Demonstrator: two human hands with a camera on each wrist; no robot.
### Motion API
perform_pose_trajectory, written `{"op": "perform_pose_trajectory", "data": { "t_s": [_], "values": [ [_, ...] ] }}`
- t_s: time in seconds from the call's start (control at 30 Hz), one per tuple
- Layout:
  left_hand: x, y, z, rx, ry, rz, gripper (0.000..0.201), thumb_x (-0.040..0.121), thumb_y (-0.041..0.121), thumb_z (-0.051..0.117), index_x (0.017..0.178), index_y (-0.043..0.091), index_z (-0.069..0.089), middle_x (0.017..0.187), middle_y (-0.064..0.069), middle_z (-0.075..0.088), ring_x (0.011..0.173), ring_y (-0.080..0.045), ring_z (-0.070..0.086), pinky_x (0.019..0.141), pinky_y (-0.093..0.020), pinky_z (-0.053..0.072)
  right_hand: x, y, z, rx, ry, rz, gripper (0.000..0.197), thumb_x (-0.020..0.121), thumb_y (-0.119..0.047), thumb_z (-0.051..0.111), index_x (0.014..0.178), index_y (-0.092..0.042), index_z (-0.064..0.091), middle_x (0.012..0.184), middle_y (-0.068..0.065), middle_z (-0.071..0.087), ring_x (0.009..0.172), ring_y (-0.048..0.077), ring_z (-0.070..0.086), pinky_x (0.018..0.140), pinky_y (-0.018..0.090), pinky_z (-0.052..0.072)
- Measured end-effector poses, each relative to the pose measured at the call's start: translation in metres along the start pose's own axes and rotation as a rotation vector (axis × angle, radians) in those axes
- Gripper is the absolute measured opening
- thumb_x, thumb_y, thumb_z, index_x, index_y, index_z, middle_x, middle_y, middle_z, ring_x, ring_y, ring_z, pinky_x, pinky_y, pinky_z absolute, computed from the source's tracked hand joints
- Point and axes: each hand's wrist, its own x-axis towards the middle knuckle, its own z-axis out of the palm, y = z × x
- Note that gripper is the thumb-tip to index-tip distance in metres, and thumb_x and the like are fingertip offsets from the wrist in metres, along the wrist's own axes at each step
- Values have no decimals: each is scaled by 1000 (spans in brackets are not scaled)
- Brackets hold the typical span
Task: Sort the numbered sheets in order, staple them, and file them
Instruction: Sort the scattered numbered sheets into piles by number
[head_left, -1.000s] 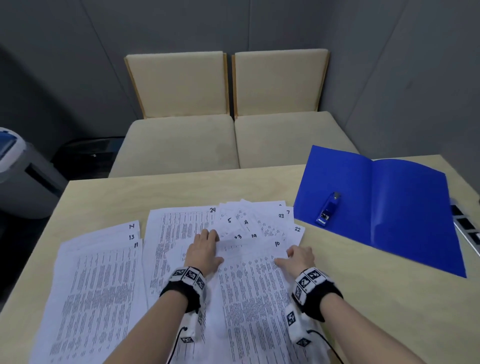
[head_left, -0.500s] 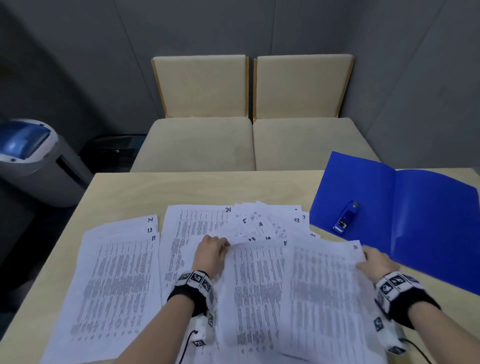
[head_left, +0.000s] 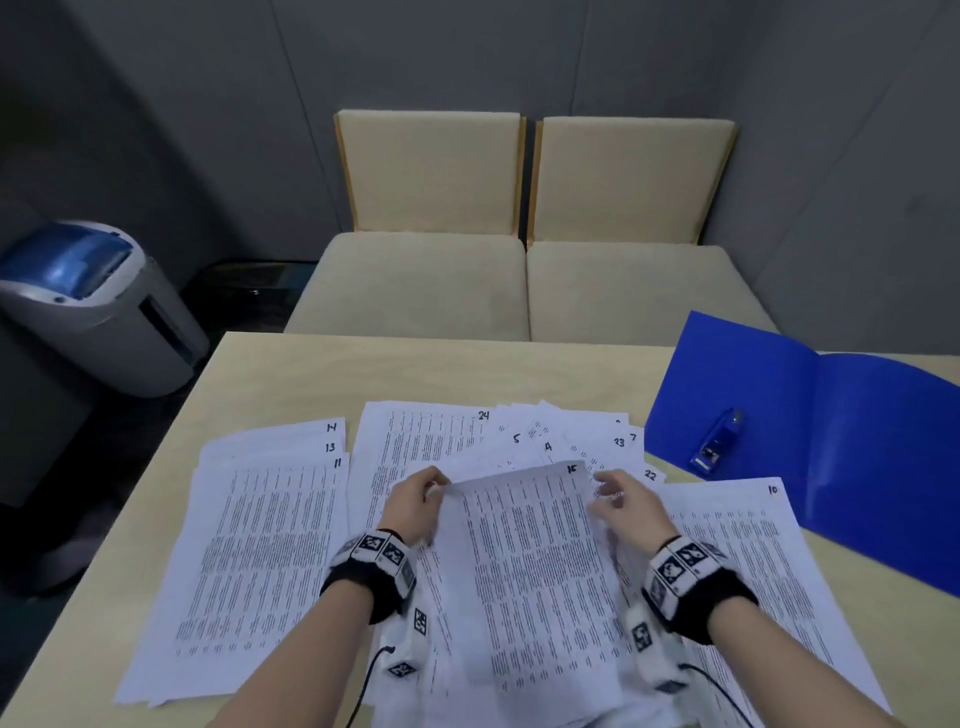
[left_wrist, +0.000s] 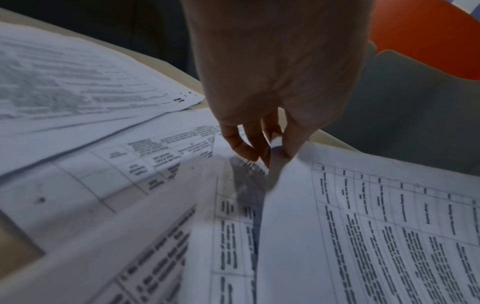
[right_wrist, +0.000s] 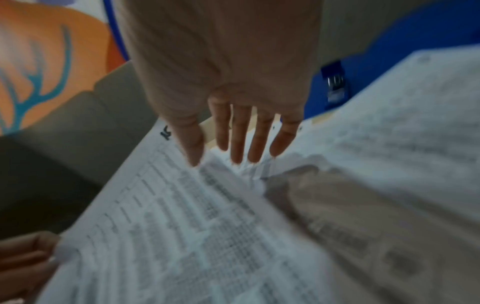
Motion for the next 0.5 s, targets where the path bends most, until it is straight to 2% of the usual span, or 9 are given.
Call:
{"op": "perform_pose_trajectory", "data": {
  "t_s": [0.07, 0.13, 0.17, 0.23, 0.27, 0.33, 0.4, 0.5],
  "values": [
    [-1, -2, -5, -2, -21, 20, 19, 95, 8, 45, 88, 18, 59, 68, 2, 59, 54, -16, 53, 55, -21, 44, -3, -12, 15, 113, -101, 8, 28, 83, -19, 70, 109, -17, 62, 104, 1, 67, 94, 19, 63, 83, 32, 51],
    [-2, -4, -10, -5, -37, 52, 25, 93, 4, 46, 81, 21, 60, 76, 2, 59, 58, -15, 56, 51, -11, 42, -6, -18, 21, 120, -139, 10, 14, 83, -13, 69, 94, -21, 69, 97, 2, 72, 94, 20, 66, 89, 37, 52],
    [-2, -5, -11, 2, -39, 67, 29, 91, 2, 46, 78, 23, 61, 85, 1, 59, 68, -16, 58, 57, -9, 42, -7, -18, 23, 101, -154, 16, 15, 82, -9, 68, 87, -23, 70, 94, 1, 72, 94, 20, 66, 89, 36, 52],
    [-1, -7, -12, 39, -53, 95, 35, 88, -2, 46, 74, 24, 63, 102, -2, 58, 93, -19, 59, 77, -18, 44, -13, -14, 25, 58, -187, 40, 22, 81, -5, 68, 80, -27, 69, 89, -1, 72, 92, 17, 66, 85, 30, 52],
    [0, -8, -12, 72, -64, 102, 35, 87, -3, 44, 74, 22, 66, 110, -2, 57, 103, -19, 57, 85, -23, 43, -17, -12, 26, 36, -201, 50, 24, 80, -5, 69, 79, -28, 68, 88, -3, 71, 90, 15, 66, 81, 27, 51],
    [3, -8, -10, 158, -64, 113, 37, 87, -3, 42, 78, 16, 72, 123, 0, 56, 116, -18, 51, 95, -25, 38, -22, -7, 28, 5, -220, 70, 26, 78, -5, 71, 78, -31, 67, 86, -5, 70, 88, 14, 65, 78, 23, 49],
    [7, -6, -6, 215, -81, 141, 31, 89, 1, 45, 83, 15, 72, 125, 1, 55, 116, -18, 50, 98, -27, 38, -26, -3, 29, 8, -217, 100, 27, 79, -6, 71, 77, -32, 65, 86, -5, 69, 88, 15, 65, 76, 23, 48],
    [12, -2, -1, 259, -152, 160, 17, 90, 13, 53, 99, 20, 66, 114, 1, 55, 101, -14, 54, 93, -25, 45, -29, 1, 32, 18, -181, 128, 19, 81, -10, 69, 82, -29, 67, 91, -2, 72, 90, 16, 68, 81, 28, 53]
  ]
}}
